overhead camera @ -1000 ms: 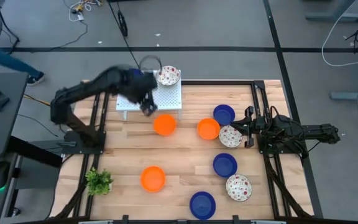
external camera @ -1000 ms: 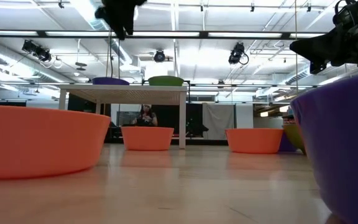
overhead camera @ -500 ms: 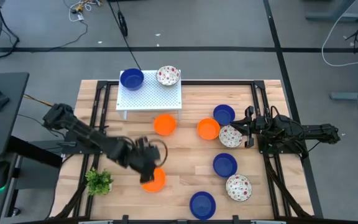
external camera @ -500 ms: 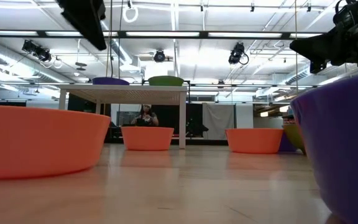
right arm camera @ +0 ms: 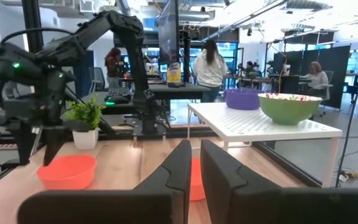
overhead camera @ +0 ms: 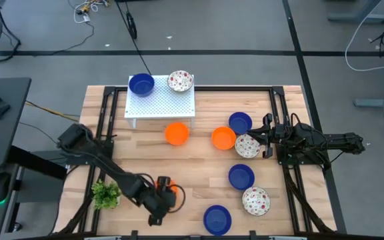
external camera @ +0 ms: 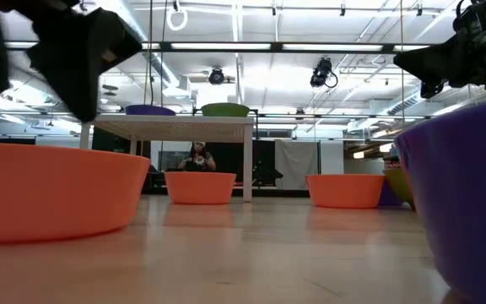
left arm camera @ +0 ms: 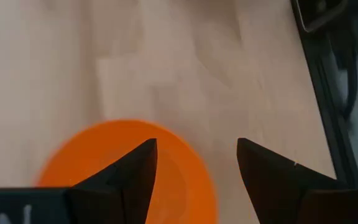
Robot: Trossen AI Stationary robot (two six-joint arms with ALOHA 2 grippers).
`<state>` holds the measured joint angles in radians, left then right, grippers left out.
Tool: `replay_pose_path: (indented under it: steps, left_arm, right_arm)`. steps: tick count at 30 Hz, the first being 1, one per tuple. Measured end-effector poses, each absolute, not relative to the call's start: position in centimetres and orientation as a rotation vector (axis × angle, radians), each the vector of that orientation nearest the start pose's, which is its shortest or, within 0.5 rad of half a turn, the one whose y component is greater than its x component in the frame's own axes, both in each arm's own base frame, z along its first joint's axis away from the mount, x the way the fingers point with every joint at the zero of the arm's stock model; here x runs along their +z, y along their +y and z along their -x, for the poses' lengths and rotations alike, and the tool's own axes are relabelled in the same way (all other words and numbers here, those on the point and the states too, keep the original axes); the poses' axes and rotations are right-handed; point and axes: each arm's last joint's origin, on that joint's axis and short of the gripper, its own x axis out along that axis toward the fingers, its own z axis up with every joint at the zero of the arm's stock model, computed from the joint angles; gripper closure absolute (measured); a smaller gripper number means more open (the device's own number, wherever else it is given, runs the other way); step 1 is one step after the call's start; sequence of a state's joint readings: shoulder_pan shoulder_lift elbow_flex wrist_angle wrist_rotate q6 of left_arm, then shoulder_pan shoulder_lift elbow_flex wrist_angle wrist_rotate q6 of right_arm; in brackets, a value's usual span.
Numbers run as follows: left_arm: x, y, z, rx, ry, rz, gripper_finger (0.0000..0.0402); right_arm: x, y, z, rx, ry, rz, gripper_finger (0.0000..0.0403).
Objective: Pick & Place Mini bowls
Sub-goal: Put the orange bowl on the shelf
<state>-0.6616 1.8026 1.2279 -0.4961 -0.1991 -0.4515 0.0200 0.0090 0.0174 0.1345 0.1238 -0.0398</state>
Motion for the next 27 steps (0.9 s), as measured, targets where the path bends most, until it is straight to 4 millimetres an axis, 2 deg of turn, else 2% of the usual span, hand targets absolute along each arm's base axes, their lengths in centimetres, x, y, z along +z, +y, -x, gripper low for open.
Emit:
replay_pose_path:
  steps: [10,13,16,21,24,27]
  left_arm:
    - [17.0,-22.0,-30.8,-0.186,1.194,0.006,0.0212]
    - [16.5,-21.5,-30.9,-0.151,1.233,0.026,0.0237]
    - [16.6,-21.0,-31.3,-0.121,1.235,0.058,0.0278]
    - [17.6,-20.5,-31.8,-0.138,1.254,0.117,0.0377]
    - [19.3,-20.6,-32.2,-0.147,1.281,0.129,0.0389]
    - [22.1,-20.6,-32.4,-0.110,1.317,0.072,0.0391]
  right_arm:
    - [18.1,-0.2,-9.6,-0.107,-0.140,0.032,0.0363]
    - [18.2,-0.2,-9.6,-0.107,-0.140,0.032,0.0363]
    - [18.2,-0.2,-9.6,-0.107,-0.140,0.032,0.0363]
    - [18.2,-0.2,-9.6,-0.107,-0.140,0.032,0.0363]
    - [18.2,-0.2,-9.6,-0.107,-0.140,0.032,0.0363]
    - [18.2,-0.2,-9.6,-0.108,-0.140,0.033,0.0363]
